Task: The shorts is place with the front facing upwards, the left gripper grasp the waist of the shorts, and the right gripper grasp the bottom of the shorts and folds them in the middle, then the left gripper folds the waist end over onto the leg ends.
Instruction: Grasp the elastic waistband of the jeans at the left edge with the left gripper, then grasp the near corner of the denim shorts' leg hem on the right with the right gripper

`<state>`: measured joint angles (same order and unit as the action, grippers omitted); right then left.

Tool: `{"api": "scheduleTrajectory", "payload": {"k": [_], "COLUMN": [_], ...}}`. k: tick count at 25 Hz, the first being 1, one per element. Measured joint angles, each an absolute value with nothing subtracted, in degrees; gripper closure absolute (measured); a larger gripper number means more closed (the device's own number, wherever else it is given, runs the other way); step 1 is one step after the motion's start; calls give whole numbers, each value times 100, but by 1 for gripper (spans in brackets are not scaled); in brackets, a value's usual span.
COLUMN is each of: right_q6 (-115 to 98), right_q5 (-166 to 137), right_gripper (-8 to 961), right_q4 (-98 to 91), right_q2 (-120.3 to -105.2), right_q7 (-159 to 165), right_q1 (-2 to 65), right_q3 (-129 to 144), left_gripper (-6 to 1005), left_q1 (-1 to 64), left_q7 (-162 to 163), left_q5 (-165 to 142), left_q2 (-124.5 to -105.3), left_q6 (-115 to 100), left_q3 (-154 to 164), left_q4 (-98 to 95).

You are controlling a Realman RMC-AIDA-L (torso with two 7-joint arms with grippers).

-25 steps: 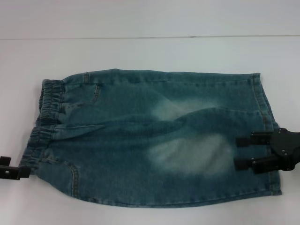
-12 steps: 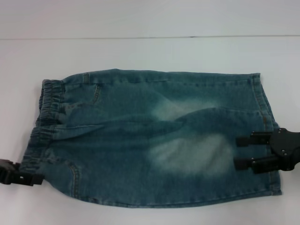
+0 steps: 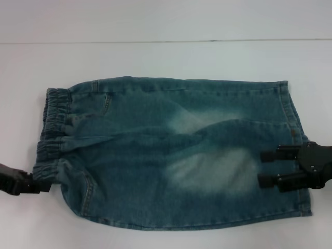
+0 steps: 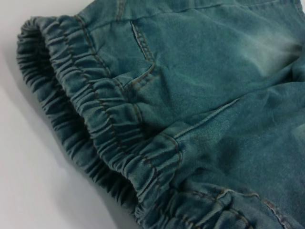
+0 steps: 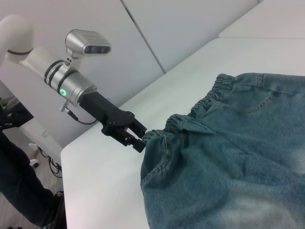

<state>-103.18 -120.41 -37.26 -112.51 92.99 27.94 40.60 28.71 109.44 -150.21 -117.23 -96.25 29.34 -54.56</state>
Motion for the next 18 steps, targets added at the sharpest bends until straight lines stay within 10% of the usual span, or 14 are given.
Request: {"api": "scheduleTrajectory", "payload": {"k": [8,10,18], "right_q6": [-10274,-10273,-10229], "right_q5": [-12041,-12038,-12045], "right_gripper": [55,56,59], "right_q4": [-3726,-3727,-3846], "right_q2": [-11249,-11249,-11091], "right_q7": [9298,9303,10096], "right_q1": [2789,2792,2976], "right_q3": [4060,4059,3832], "left_gripper": [660,885,936], "left_q1": [2907,2924,3002], "left_q7": [10930,10928,10925], "left_q5": [-15010,-15010,-14874], "left_q2": [-11735,-11735,-11729], "left_q6": [-9624,-9624,-9680], "left_q3": [2938,2942,2941], "left_q4": [-5436,-5431,-5431]}}
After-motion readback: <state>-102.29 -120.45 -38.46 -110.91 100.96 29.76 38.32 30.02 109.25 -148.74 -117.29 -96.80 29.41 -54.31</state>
